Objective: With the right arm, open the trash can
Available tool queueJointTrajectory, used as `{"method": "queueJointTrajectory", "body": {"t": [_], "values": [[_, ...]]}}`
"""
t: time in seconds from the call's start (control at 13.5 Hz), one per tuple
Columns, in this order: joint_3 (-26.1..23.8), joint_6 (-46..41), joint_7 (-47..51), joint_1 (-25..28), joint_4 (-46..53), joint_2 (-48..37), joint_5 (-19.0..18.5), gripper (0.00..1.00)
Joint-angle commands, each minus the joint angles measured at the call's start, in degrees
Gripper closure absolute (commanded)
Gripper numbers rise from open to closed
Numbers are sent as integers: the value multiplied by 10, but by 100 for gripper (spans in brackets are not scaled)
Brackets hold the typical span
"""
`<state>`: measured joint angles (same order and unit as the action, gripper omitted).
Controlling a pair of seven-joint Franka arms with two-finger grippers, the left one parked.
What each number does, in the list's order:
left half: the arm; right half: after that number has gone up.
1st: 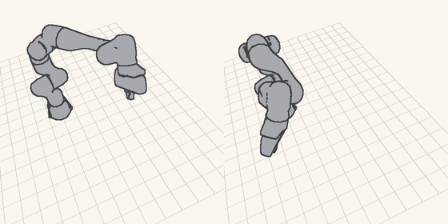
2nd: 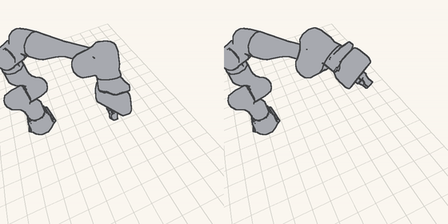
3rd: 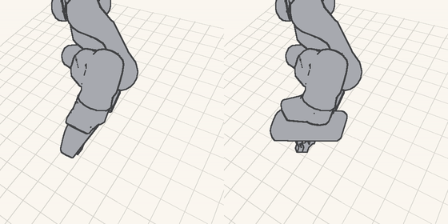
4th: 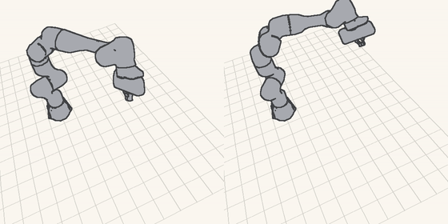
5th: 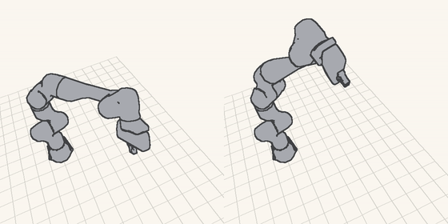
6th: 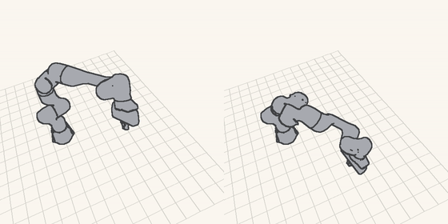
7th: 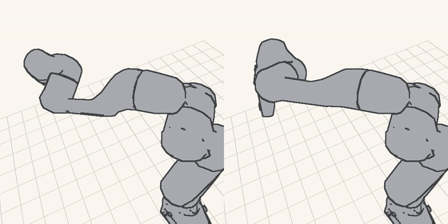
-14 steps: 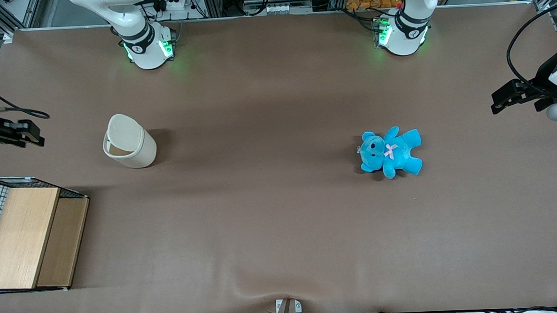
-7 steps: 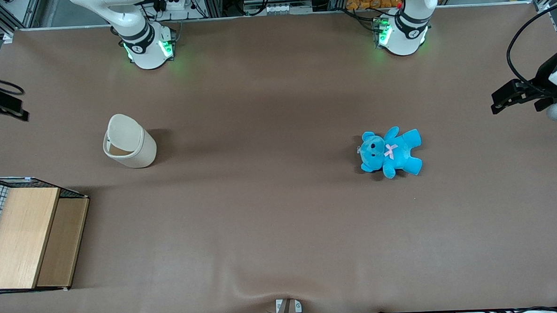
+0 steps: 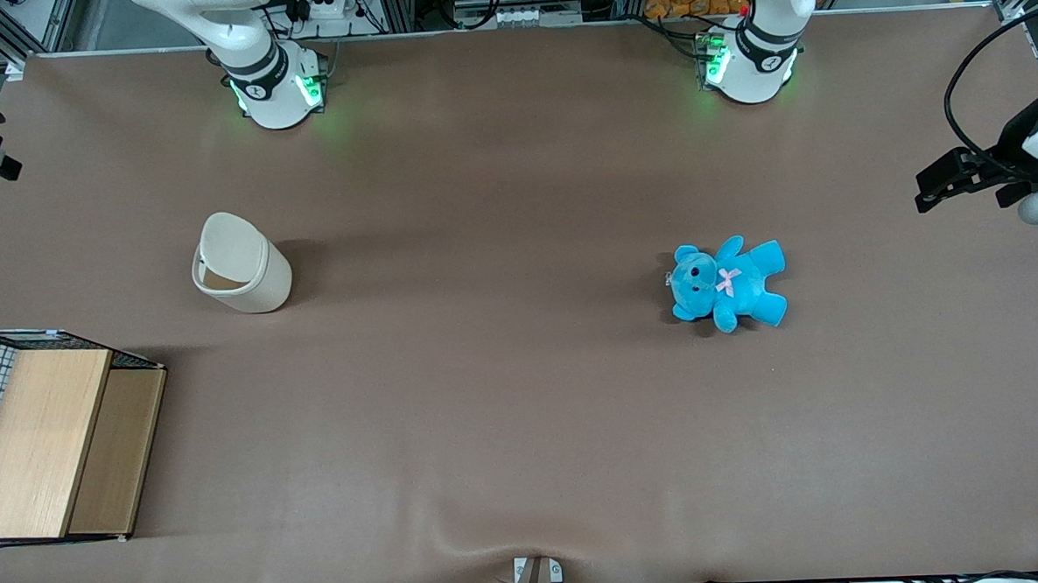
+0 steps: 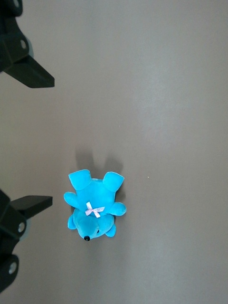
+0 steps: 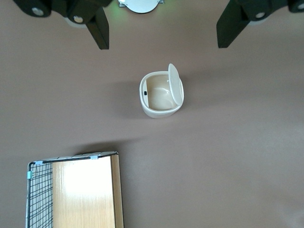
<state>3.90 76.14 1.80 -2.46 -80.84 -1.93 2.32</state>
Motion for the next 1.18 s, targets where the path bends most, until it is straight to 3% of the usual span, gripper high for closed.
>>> {"method": "queueJointTrajectory", "body": {"t": [0.0, 1.11], "values": [[-6, 8, 7, -4, -14, -9, 10, 0], [-7, 7, 4, -2, -14, -9, 2, 0]]}}
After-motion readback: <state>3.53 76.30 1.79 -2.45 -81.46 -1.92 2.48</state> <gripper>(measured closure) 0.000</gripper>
